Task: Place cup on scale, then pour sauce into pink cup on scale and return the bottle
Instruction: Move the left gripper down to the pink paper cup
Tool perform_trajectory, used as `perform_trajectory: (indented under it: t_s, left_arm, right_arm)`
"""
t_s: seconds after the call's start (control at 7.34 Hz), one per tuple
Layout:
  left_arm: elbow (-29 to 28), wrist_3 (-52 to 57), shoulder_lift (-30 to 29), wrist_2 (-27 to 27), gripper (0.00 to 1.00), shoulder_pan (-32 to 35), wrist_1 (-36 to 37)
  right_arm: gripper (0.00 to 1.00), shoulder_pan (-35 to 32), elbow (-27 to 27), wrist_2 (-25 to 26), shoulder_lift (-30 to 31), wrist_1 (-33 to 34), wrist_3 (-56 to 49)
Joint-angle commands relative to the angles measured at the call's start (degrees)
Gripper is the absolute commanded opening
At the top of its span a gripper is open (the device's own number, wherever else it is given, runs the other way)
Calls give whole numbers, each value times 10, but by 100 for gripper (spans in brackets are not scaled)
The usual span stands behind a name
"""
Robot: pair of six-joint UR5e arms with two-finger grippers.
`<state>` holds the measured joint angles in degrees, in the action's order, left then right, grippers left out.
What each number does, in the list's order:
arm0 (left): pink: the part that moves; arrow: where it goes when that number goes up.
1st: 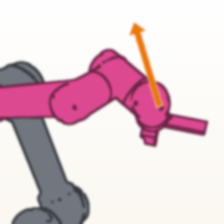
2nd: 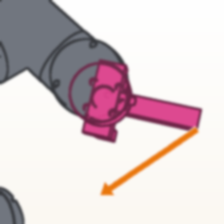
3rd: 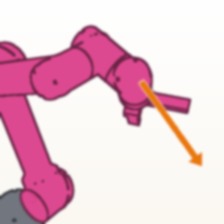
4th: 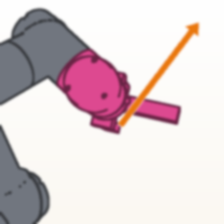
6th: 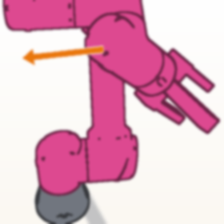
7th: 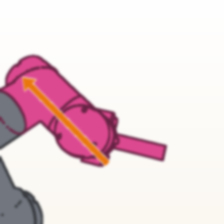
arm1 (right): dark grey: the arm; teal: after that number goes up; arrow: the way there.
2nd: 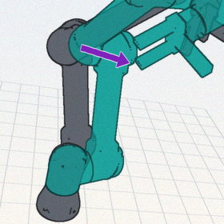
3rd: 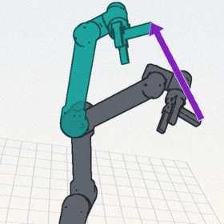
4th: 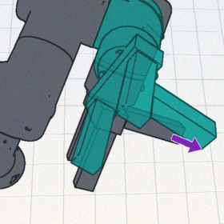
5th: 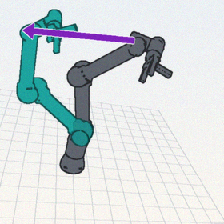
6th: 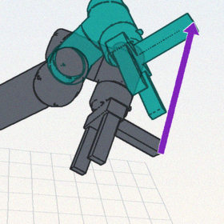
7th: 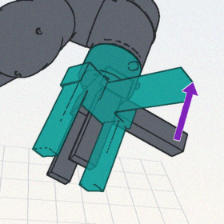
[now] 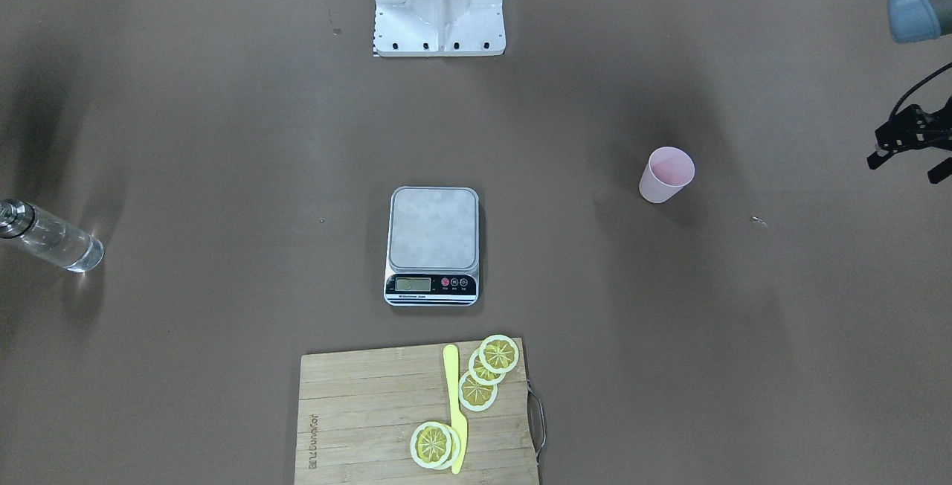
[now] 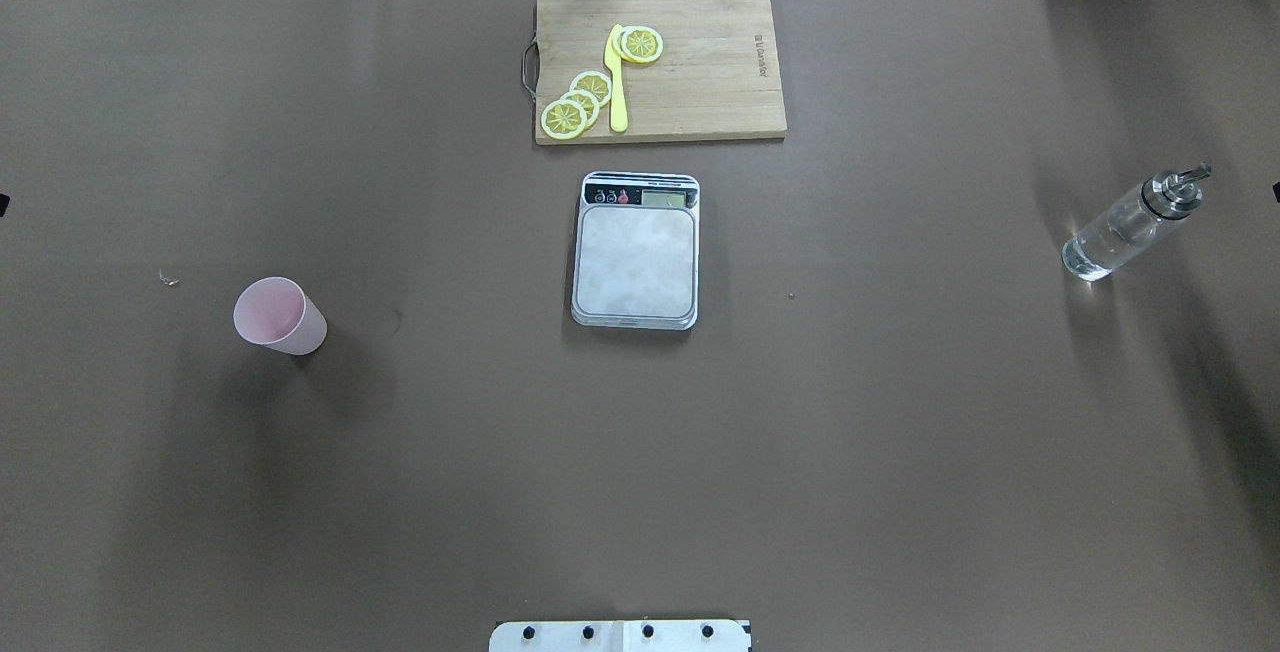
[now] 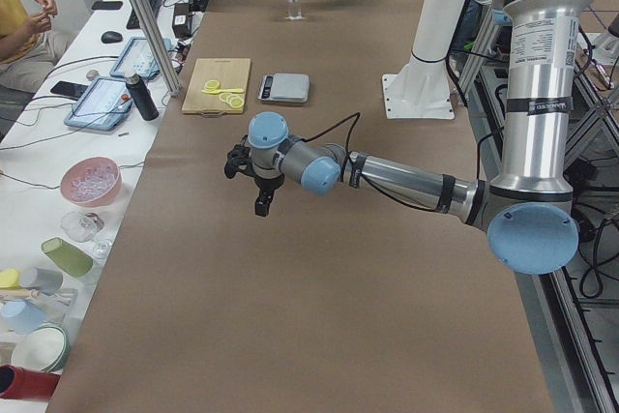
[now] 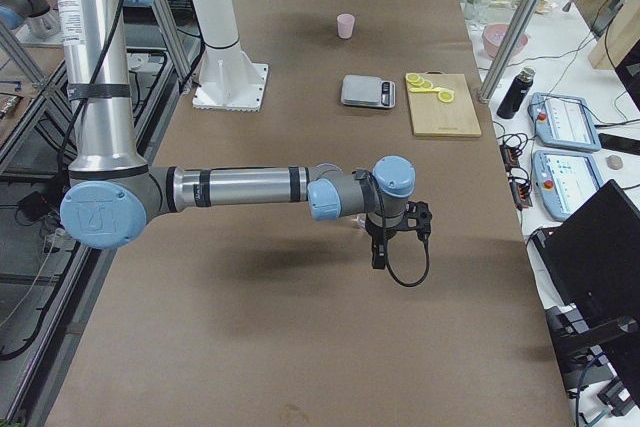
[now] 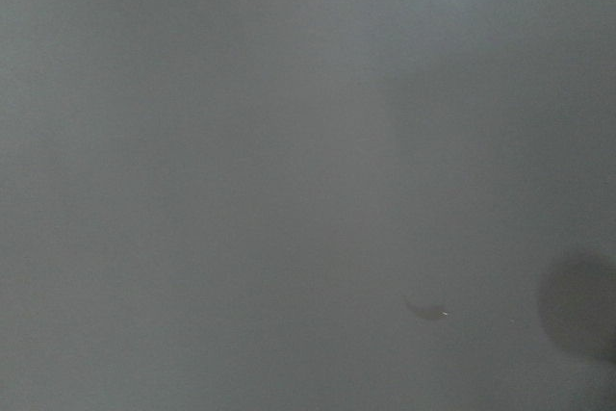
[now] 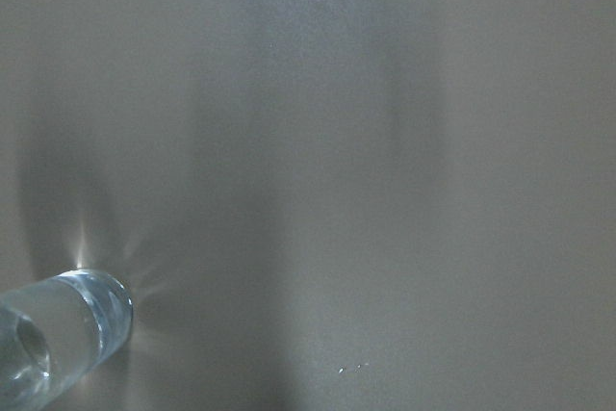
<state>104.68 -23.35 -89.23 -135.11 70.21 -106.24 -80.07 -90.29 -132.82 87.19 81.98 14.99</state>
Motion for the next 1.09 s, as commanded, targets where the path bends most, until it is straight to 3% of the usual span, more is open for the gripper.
perform_trajectory:
  t_s: [0.0,0.55,0.82,0.95]
  left_arm:
    - [44,-112,-9,39,98,-87,8]
    - [57,-264,-55,96,98,-204,9]
    - [57,-279,-55,100,95,-214,10]
    - [55,-280,-54,100,88,-215,11]
  right_arm:
    - [99,0,-1,1,3,-2,-6]
    - [99,0,-2,0,4,-6,-7]
    - [99,0,-2,1,2,-6,-7]
    - [99,0,-2,0,1,-6,-7]
